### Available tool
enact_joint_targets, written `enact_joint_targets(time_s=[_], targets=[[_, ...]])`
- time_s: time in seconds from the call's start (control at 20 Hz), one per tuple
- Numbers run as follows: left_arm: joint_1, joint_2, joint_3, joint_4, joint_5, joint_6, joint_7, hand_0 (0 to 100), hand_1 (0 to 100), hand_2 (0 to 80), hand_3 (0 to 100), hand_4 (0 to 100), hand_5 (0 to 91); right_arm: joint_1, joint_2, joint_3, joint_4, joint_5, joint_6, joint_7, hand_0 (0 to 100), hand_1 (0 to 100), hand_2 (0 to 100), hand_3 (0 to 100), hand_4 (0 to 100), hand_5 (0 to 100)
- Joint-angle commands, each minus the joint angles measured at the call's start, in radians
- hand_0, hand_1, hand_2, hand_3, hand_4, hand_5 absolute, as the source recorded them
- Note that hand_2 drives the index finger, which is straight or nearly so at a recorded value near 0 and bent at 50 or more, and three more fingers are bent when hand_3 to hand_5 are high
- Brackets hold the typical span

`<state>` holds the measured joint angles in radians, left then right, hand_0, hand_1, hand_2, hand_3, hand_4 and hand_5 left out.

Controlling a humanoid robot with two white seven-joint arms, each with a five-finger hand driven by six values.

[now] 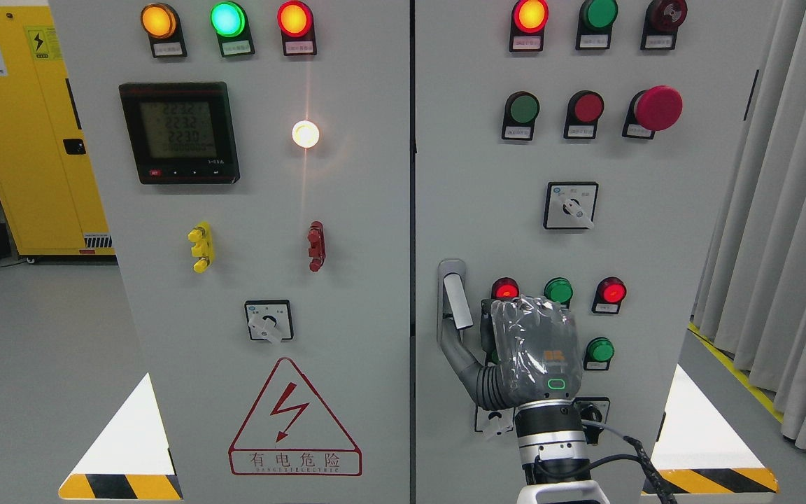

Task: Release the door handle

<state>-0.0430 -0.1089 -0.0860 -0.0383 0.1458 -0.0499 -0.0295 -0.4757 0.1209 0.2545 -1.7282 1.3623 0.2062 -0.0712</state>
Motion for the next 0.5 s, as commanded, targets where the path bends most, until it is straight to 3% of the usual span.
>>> enact_joint_targets(time_s=[0.0, 0.45], targets=[[0.0, 0.0, 0.0, 0.0, 0.0, -0.001, 0.0, 12, 56, 0.0, 0, 0, 0.0, 0.0, 0.0, -0.004, -0.007, 0.0, -0.001, -0.001, 53, 33, 93, 100, 98, 97], [0.0, 0.0, -0.001, 0.0, 0.0, -0.001, 0.0, 12, 56, 0.0, 0, 0, 0.0, 0.0, -0.001, -0.004, -0.008, 0.0, -0.001, -0.002, 53, 34, 93, 100, 98, 97]])
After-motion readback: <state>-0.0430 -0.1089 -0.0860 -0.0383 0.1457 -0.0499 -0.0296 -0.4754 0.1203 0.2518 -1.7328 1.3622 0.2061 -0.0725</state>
